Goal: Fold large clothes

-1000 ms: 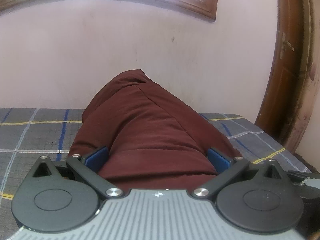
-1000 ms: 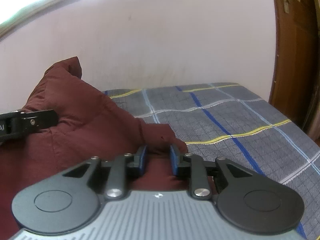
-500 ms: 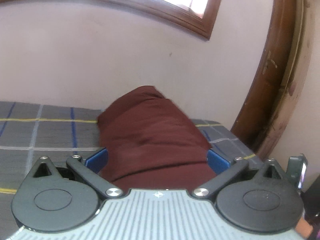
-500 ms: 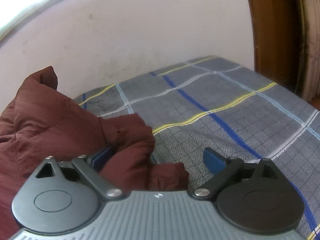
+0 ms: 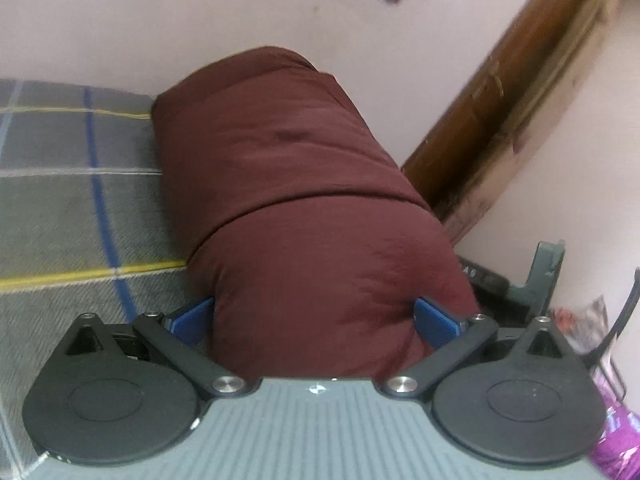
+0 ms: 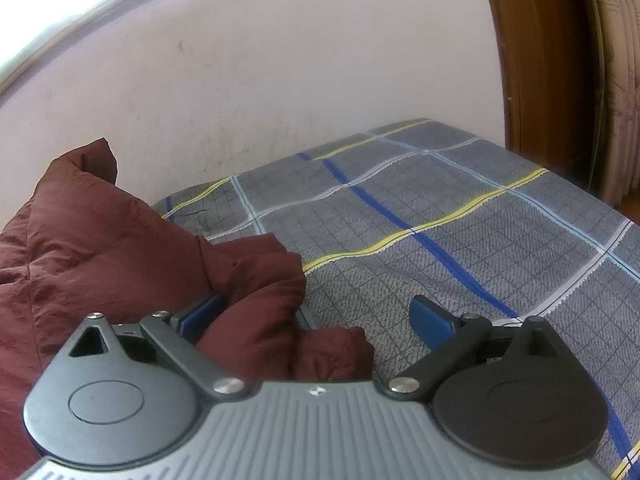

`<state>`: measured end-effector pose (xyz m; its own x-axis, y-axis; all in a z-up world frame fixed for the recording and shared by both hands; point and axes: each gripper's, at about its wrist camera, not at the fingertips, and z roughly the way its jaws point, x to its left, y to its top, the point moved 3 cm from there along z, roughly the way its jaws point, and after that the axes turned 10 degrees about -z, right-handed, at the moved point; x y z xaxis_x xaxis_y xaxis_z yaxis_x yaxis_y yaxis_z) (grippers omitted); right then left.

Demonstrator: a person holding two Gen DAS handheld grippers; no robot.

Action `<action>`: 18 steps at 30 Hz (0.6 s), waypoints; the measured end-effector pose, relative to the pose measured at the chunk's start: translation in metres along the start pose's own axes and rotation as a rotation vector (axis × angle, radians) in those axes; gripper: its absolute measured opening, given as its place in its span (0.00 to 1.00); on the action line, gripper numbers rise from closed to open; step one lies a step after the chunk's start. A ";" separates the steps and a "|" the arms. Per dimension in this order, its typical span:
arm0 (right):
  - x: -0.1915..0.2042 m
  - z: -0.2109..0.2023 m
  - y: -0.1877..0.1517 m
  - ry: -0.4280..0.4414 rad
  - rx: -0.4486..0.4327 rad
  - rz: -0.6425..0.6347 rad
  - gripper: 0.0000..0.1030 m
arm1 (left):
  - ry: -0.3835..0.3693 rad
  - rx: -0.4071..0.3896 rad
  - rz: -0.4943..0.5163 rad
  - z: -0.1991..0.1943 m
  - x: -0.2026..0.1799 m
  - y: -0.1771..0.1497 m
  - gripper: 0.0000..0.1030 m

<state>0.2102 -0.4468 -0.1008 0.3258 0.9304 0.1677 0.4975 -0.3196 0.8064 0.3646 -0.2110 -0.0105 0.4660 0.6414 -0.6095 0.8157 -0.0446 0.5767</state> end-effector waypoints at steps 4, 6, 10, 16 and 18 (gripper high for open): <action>0.000 -0.001 -0.001 -0.005 -0.003 0.005 0.98 | -0.014 0.049 -0.013 0.012 0.006 0.009 1.00; 0.001 -0.001 -0.001 -0.010 -0.005 0.001 0.98 | 0.014 0.042 0.005 0.013 0.002 0.007 1.00; -0.001 -0.002 -0.001 0.002 -0.009 0.008 0.98 | -0.042 0.018 -0.012 0.001 0.013 0.006 1.00; -0.001 -0.002 -0.001 0.006 -0.019 -0.002 0.98 | -0.206 0.165 -0.182 0.004 0.049 -0.006 1.00; 0.000 -0.002 -0.001 0.006 -0.020 -0.002 0.98 | -0.224 0.195 -0.165 0.013 0.043 -0.007 1.00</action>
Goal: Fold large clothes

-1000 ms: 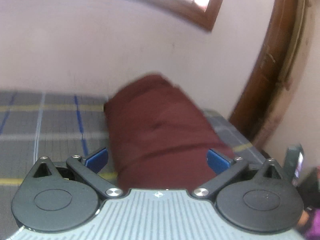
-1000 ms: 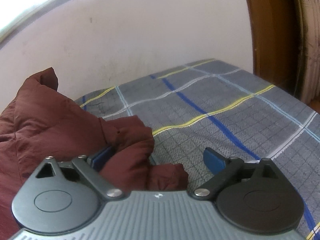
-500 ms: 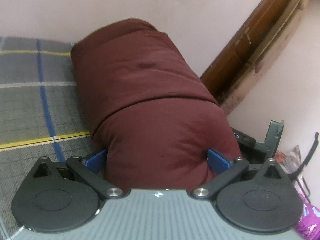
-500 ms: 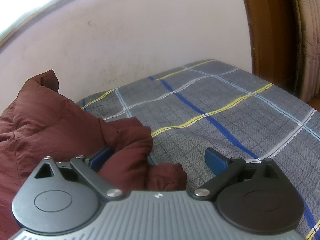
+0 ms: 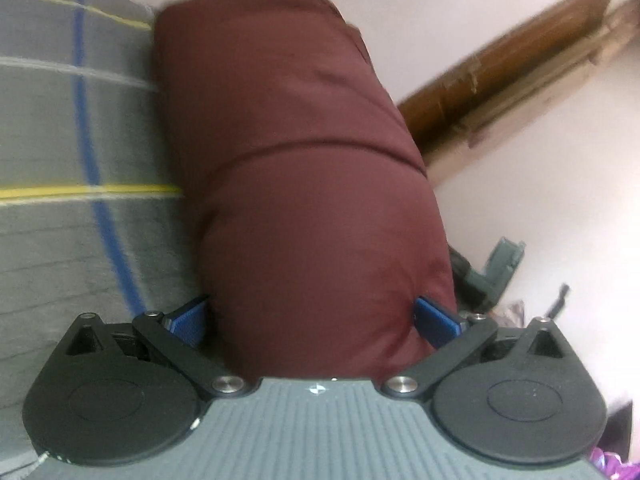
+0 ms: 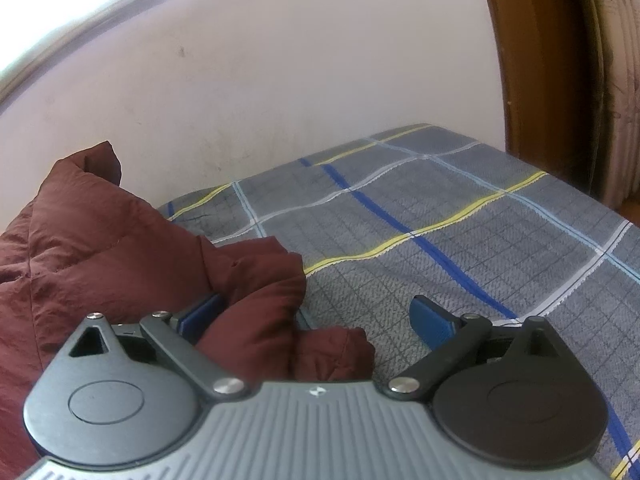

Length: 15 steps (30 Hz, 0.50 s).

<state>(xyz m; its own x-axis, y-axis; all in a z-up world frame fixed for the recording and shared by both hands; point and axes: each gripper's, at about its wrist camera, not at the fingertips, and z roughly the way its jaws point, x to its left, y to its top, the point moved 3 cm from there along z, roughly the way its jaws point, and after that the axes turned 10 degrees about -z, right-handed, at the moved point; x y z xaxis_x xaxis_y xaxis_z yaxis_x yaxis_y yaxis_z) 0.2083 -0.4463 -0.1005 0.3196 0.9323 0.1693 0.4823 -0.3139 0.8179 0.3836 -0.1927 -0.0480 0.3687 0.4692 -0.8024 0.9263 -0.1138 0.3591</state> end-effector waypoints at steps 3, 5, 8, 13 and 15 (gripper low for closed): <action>0.000 0.000 -0.001 -0.003 -0.001 0.001 0.98 | 0.027 -0.006 0.015 0.014 -0.006 0.005 1.00; 0.000 0.001 -0.001 -0.005 0.002 0.004 0.98 | 0.058 -0.035 -0.004 0.020 -0.009 0.007 1.00; -0.002 0.001 -0.002 -0.005 0.007 0.019 0.98 | 0.152 -0.104 0.051 0.024 -0.025 -0.005 1.00; -0.018 -0.001 0.000 0.112 0.021 0.118 0.98 | 0.191 -0.122 0.049 0.023 -0.024 -0.011 1.00; -0.036 -0.011 0.003 0.222 0.038 0.203 0.98 | 0.194 -0.117 0.043 0.025 -0.023 -0.011 1.00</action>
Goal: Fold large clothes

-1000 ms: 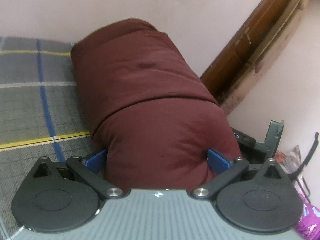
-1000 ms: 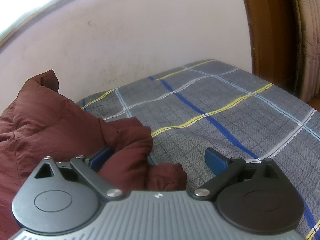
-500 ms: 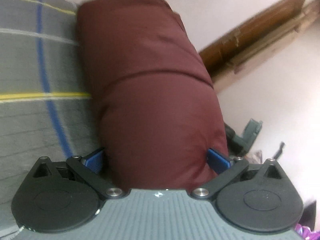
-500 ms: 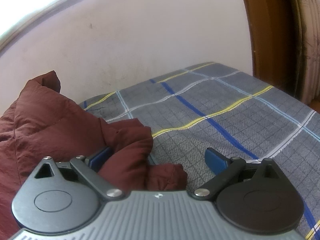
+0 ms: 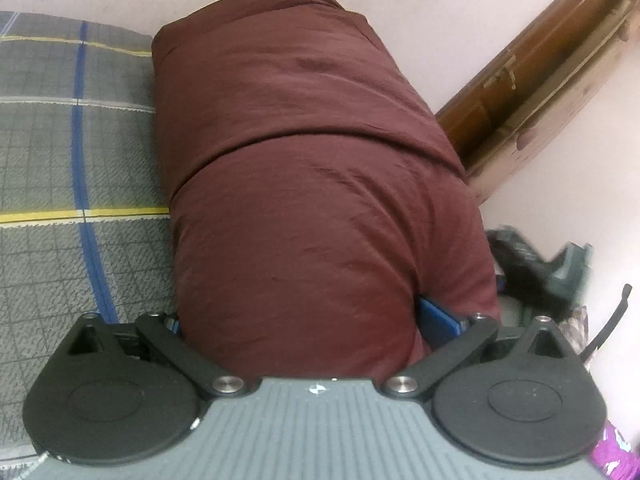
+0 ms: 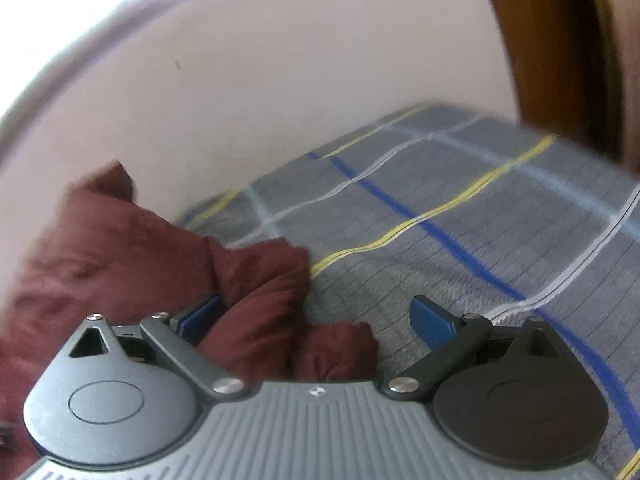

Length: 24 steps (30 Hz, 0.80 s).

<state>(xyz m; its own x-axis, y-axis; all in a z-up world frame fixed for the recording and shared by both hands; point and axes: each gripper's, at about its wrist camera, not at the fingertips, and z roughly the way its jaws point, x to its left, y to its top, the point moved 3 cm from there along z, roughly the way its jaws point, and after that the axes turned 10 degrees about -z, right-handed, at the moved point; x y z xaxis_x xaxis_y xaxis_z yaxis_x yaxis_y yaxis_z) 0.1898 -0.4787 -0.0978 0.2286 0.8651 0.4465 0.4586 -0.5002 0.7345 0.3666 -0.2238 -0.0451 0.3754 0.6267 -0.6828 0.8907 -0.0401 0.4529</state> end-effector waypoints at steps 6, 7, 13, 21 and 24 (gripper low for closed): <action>-0.025 -0.065 -0.009 0.135 0.012 0.006 0.98 | -0.002 -0.014 -0.011 0.000 0.001 0.000 1.00; -0.027 -0.071 -0.014 0.161 0.033 0.008 0.98 | -0.001 -0.017 -0.011 0.000 0.002 0.000 1.00; -0.008 -0.070 -0.050 0.316 0.141 -0.050 0.98 | 0.001 -0.029 -0.018 -0.002 0.000 -0.004 1.00; 0.010 -0.014 -0.047 0.441 0.182 0.007 0.99 | -0.025 -0.028 -0.032 -0.005 0.006 -0.003 1.00; 0.019 -0.005 -0.046 0.460 0.189 -0.015 0.98 | -0.036 -0.031 -0.040 -0.007 0.010 -0.004 1.00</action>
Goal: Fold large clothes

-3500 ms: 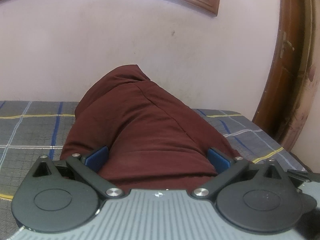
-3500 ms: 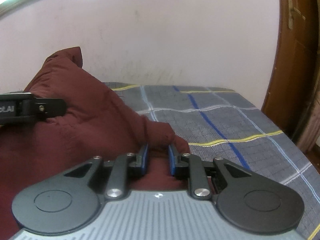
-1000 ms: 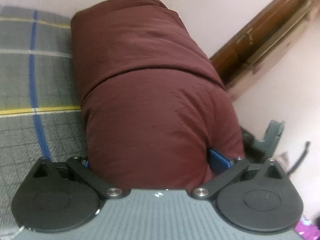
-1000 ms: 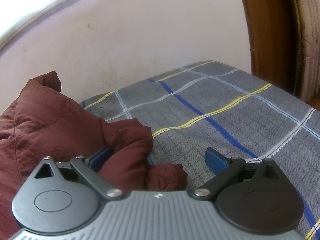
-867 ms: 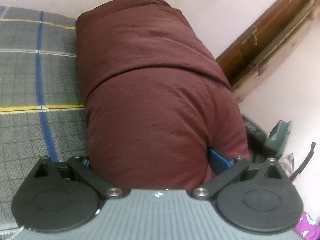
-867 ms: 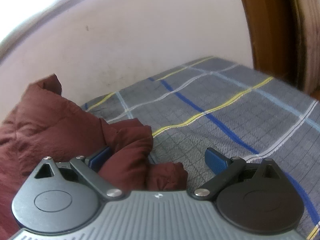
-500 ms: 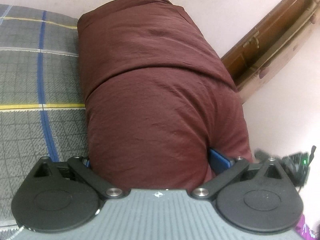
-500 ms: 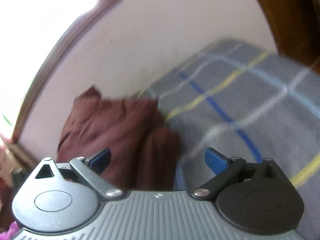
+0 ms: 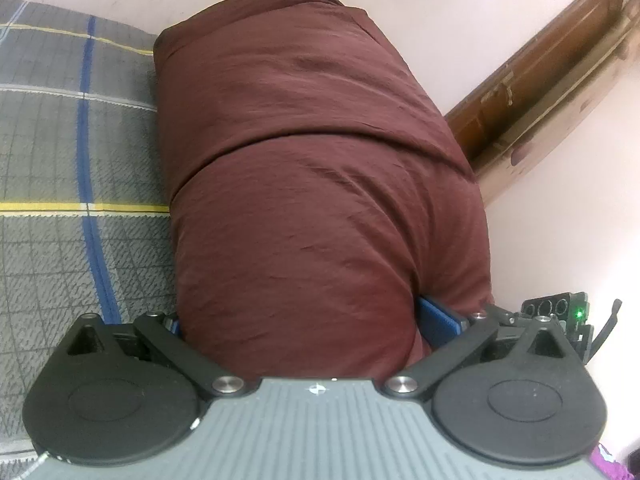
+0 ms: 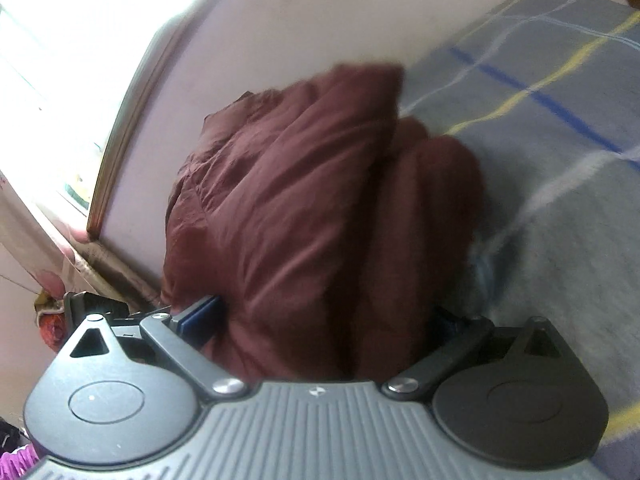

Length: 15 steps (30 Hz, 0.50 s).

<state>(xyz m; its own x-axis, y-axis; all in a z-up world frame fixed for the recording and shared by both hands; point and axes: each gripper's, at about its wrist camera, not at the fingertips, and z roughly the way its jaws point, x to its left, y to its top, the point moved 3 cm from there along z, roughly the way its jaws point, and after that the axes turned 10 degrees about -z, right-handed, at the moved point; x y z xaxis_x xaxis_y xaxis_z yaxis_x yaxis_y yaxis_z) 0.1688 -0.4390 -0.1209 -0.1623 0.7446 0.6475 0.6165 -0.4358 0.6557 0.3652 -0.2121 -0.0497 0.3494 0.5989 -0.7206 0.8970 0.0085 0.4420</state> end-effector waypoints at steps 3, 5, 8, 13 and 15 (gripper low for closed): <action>-0.002 -0.003 -0.005 0.002 -0.008 -0.034 0.88 | 0.022 -0.013 0.031 -0.001 -0.005 -0.003 1.00; -0.004 -0.005 -0.007 0.004 -0.010 -0.032 0.85 | 0.037 -0.015 0.041 -0.002 -0.009 -0.004 1.00; -0.001 -0.004 -0.004 -0.013 -0.004 -0.049 0.87 | 0.058 -0.016 0.042 -0.003 -0.012 -0.004 1.00; 0.003 -0.002 -0.003 -0.036 0.002 -0.065 0.91 | 0.097 -0.033 0.058 -0.004 -0.018 -0.006 1.00; 0.009 -0.003 -0.005 -0.061 -0.014 -0.080 0.90 | 0.112 -0.041 0.067 -0.004 -0.020 -0.008 1.00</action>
<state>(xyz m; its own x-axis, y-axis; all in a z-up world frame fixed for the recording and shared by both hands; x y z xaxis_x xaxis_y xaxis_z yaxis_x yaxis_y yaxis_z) 0.1622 -0.4317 -0.1177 -0.1631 0.8066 0.5681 0.5927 -0.3803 0.7100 0.3503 -0.2215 -0.0363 0.3732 0.6849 -0.6258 0.8602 -0.0027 0.5100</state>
